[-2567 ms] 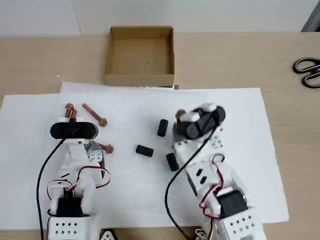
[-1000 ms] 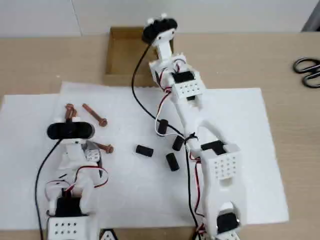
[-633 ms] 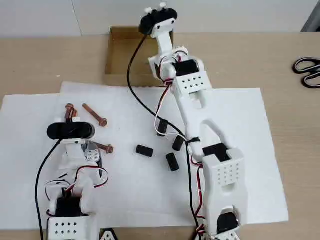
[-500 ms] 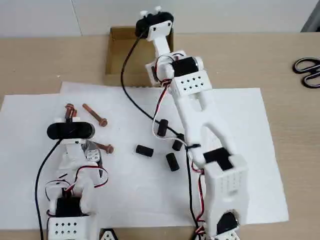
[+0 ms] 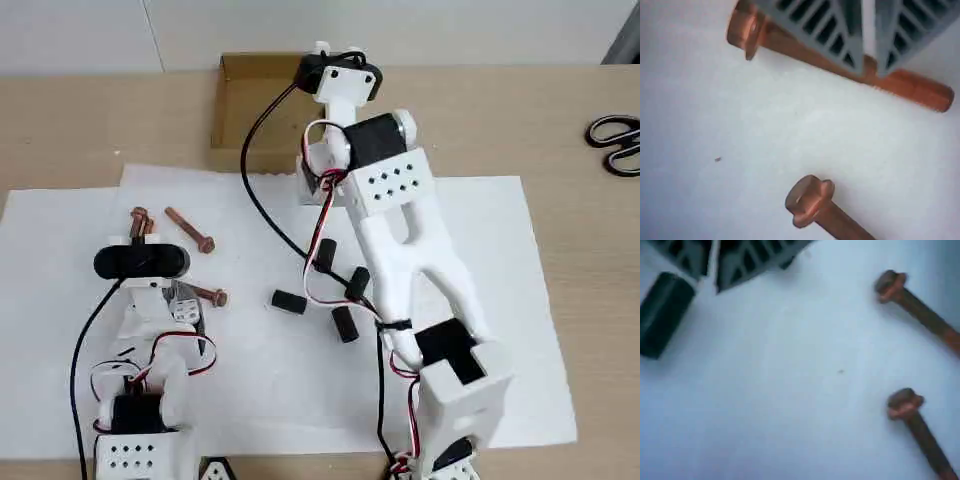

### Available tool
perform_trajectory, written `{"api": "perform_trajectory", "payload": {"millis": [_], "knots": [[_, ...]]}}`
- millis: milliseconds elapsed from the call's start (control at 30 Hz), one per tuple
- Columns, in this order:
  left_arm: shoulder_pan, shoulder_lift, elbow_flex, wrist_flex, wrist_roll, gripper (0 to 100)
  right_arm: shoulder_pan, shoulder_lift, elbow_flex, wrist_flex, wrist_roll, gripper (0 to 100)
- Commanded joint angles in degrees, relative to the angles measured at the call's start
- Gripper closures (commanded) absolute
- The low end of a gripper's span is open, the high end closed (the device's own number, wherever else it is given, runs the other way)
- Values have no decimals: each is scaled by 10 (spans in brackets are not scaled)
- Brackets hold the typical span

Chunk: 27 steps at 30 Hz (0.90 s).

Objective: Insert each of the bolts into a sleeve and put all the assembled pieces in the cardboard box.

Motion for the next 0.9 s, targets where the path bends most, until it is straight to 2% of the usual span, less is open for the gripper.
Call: {"api": "perform_trajectory", "payload": {"millis": [0, 300, 867], "knots": [[-4, -5, -4, 0, 0, 994, -27, -36, 15, 7, -35, 995], [-4, -5, -4, 0, 1, 994, -24, -31, 122, 1, -82, 995], [-4, -5, -4, 1, 1, 994, -24, 37, 161, -42, -60, 994]]}}
